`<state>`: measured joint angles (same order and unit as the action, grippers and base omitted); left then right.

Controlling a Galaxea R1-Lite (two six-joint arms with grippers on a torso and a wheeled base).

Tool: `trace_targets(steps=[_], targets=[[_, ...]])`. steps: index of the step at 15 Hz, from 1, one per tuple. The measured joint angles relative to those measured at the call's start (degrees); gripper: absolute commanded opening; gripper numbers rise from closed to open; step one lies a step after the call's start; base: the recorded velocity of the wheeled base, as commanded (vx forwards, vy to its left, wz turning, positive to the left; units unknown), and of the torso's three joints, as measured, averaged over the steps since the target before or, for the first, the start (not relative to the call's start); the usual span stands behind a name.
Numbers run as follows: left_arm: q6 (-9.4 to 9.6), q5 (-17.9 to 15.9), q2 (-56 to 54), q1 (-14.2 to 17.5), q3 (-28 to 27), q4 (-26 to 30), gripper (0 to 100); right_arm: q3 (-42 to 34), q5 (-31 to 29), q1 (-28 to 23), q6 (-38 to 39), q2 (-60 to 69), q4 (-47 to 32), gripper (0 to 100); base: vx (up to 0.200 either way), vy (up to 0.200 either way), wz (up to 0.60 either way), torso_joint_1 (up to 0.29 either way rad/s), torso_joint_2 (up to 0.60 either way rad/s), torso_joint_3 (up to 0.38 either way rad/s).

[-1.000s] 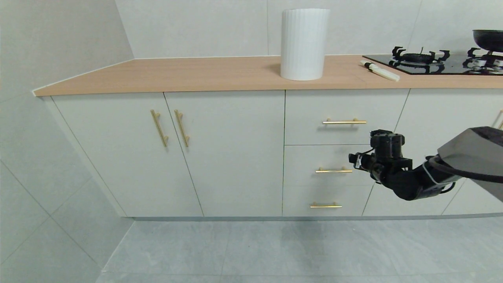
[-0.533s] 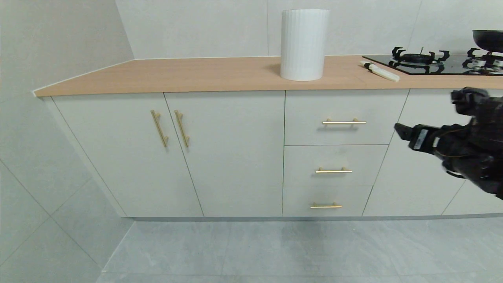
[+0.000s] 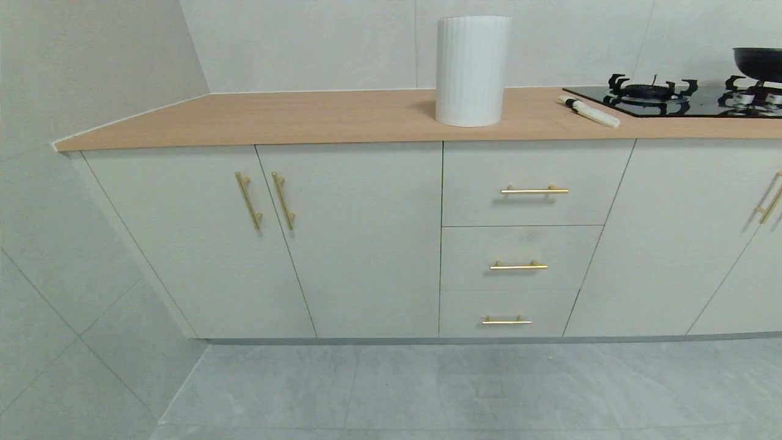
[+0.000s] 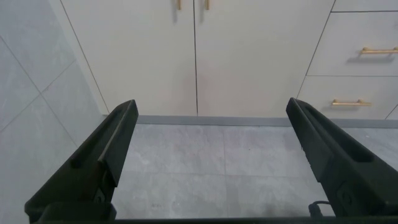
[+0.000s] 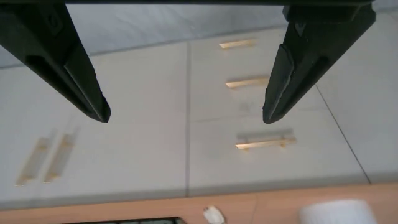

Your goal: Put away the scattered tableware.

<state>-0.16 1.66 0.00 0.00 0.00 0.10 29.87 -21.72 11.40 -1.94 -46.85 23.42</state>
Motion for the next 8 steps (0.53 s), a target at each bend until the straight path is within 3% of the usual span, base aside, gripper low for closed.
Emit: trace_targets(steps=[4, 8], targets=[[0.0, 0.0, 0.0, 0.0, 0.0, 0.0, 100, -1.0, -0.5, -2.4, -4.0, 19.2, -15.3, 100, 0.0, 0.0, 0.0, 0.0, 0.0, 0.0], [0.0, 0.0, 0.0, 0.0, 0.0, 0.0, 100, -3.5, -0.4, -6.3, -5.8, 33.8, -24.8, 100, 0.0, 0.0, 0.0, 0.0, 0.0, 0.0]])
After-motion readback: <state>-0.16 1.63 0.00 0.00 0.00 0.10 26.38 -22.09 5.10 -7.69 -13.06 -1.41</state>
